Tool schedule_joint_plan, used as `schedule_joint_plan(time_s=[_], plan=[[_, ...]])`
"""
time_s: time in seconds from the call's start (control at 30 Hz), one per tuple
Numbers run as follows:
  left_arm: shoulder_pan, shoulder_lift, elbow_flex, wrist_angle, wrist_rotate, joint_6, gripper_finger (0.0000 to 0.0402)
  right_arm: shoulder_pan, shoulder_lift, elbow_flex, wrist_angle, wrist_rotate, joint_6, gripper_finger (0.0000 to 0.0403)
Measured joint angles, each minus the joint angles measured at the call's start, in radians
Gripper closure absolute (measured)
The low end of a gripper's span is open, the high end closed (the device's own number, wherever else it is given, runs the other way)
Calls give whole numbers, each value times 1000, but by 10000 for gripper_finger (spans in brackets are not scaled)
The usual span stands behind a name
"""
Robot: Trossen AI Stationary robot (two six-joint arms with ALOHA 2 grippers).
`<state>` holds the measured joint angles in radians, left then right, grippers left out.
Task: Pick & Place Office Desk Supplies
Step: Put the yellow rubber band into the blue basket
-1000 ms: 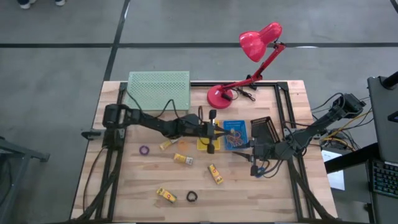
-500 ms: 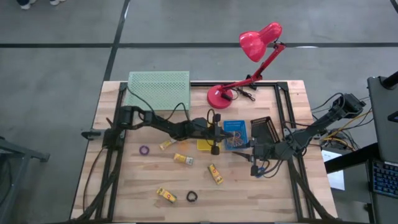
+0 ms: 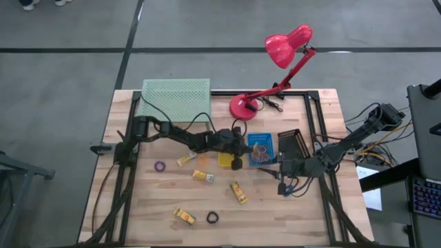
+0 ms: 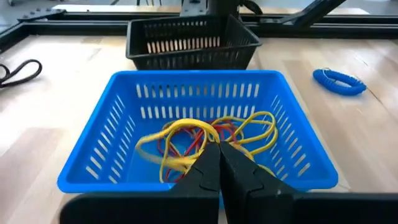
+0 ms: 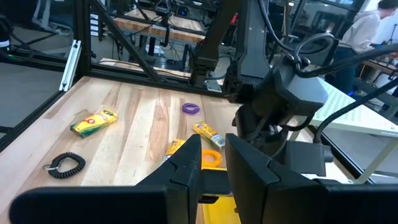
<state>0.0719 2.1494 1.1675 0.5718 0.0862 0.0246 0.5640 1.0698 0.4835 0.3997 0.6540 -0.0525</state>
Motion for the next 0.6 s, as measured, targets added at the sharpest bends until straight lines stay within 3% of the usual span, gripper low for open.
schedule_joint_plan(time_s=[0.37, 0.6], plan=[[3, 0, 1, -42, 1, -26, 398, 0, 0, 0, 0, 0, 0, 335], [3, 0, 0, -38, 1, -26, 367, 0, 0, 0, 0, 0, 0, 335]])
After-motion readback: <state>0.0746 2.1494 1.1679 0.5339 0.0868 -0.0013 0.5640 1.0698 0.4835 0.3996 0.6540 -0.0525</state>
